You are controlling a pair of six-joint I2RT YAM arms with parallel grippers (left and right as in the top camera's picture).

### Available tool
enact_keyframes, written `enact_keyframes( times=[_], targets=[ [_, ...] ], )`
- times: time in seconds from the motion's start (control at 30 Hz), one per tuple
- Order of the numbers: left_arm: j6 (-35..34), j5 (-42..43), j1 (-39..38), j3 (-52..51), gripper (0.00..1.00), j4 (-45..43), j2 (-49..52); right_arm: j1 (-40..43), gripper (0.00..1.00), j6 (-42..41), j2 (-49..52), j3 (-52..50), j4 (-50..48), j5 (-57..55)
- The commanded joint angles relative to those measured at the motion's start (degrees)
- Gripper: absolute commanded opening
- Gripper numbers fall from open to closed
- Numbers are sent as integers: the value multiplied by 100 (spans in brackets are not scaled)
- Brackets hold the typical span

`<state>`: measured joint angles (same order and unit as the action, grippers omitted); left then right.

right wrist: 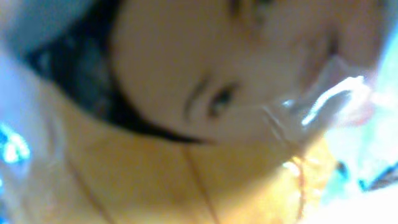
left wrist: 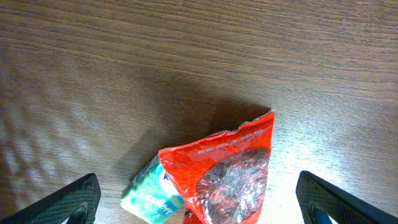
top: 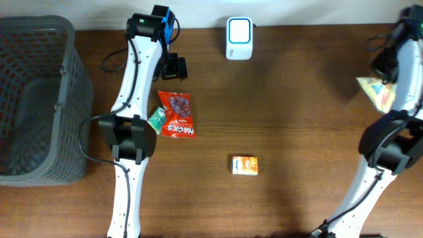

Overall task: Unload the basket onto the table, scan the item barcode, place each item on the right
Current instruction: 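Withdraw the right gripper and move the left gripper over the red bag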

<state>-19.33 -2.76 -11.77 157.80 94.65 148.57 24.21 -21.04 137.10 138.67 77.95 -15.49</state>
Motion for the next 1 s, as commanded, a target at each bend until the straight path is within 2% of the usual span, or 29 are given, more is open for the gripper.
enact_keyframes(
  times=[0.0, 0.2, 0.23, 0.27, 0.3, 0.33, 0.4, 0.43, 0.53, 0.7, 0.8, 0.97],
  targets=[
    [-52, 42, 4, -26, 99, -4, -138, 417, 9, -70, -168, -365, 87, 155],
    [-52, 42, 4, -26, 99, -4, -138, 1220, 10, -46, -168, -1102, -289, 138],
    [-55, 42, 4, -26, 99, -4, -138, 1338, 12, -46, -168, -1119, -341, 140],
    [-52, 42, 4, -26, 99, -4, -138, 1425, 18, -44, -168, -1119, -396, 140],
    [-52, 44, 4, -26, 99, -4, -138, 1530, 35, -42, -170, -1115, -479, 140],
    [-52, 44, 4, -26, 99, -7, -138, 1585, 47, -22, -170, -1115, -501, 136],
    [-52, 44, 4, -26, 99, -4, -138, 1679, 89, -26, -170, -1115, -516, 140],
    [-52, 42, 7, -26, 99, -4, -138, 1718, 99, -26, -170, -1108, -538, 140],
    [-55, 44, 4, -26, 99, -4, -138, 1744, 99, -26, -175, -942, -444, 184],
    [-52, 44, 4, -26, 99, -7, -138, 1626, 99, -26, -297, -59, 46, 201],
    [-52, 42, 4, -26, 99, -4, -138, 1443, 99, -31, -660, 391, 260, 203],
    [-52, 44, 4, -26, 99, -4, -138, 872, 99, -131, -1609, 459, 577, 310]
  ],
)
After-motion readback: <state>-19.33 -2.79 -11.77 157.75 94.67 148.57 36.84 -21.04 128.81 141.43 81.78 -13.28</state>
